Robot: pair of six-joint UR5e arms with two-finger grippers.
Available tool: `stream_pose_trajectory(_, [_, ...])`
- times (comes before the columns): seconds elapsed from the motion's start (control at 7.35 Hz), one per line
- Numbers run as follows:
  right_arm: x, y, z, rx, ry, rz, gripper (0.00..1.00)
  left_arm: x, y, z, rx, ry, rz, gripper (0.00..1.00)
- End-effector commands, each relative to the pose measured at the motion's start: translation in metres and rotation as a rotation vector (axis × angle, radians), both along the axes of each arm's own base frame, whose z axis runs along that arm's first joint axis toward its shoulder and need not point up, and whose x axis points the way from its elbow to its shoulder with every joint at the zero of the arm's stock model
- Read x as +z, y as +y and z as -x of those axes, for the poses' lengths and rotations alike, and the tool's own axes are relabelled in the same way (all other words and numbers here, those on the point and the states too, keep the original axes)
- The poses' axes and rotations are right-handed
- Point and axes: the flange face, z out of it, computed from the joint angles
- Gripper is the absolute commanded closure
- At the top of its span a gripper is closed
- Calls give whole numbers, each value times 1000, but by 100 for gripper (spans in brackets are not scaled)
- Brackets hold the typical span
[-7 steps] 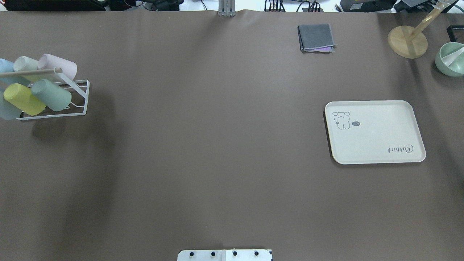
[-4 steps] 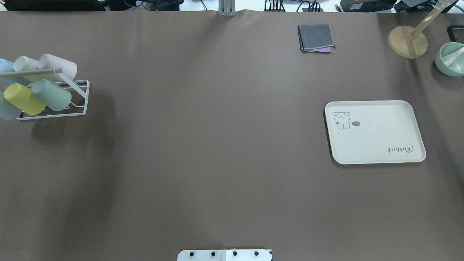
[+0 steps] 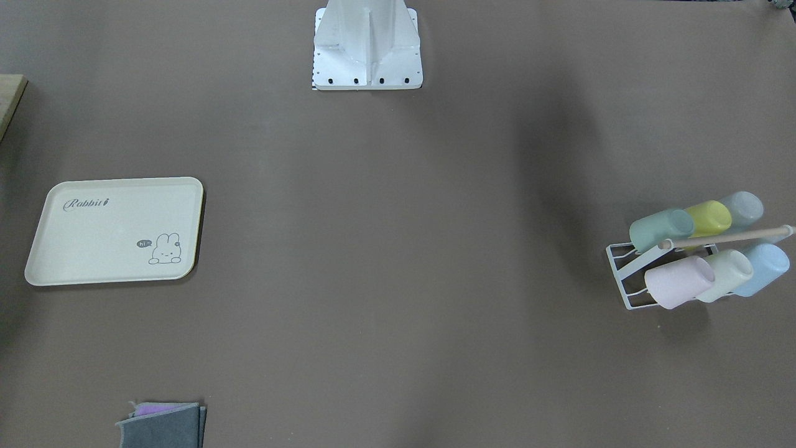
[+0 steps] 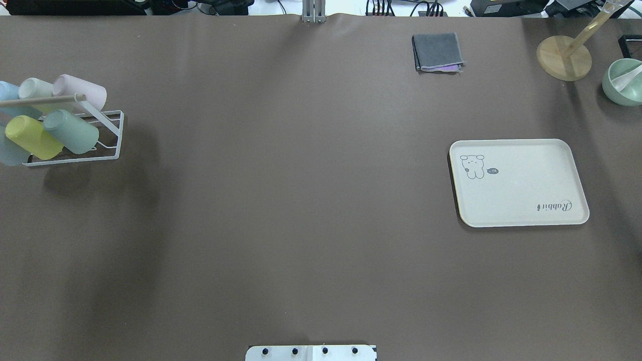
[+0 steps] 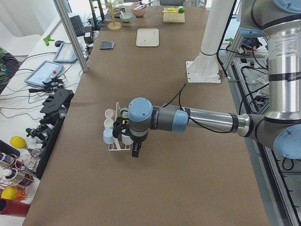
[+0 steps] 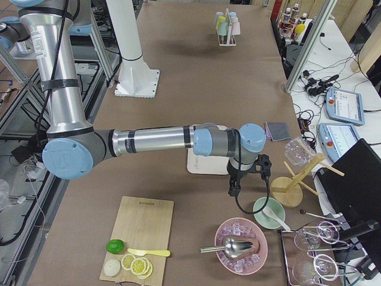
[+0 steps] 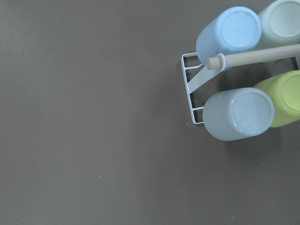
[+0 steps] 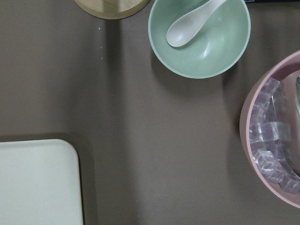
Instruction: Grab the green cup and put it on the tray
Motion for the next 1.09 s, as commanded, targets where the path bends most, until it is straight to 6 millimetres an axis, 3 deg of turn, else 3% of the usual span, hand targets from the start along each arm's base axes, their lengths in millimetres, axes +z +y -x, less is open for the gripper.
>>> stream_pose_trajectory(0.0, [0,0,0,-1,0,-1,0,-3,-1,1,7,-6,-92,1])
stream_pose_trajectory(0.27, [2,2,0,-1,-1,4,0,-20,-3,-1,29,-9,-139,1])
stream_pose_trajectory(0.54, [-3,-1,-1,0,9,-5,0,-32,-19,-30,101,-36,-182,1])
stream_pose_trajectory(0.82, [2,9,-4,1,14,1,0,-67,-37,-42,124,-47,-260,1])
stream_pose_trajectory(0.95, [-5,6,-3,1,12,-12,0,-105,-33,-69,170,-93,-348,1])
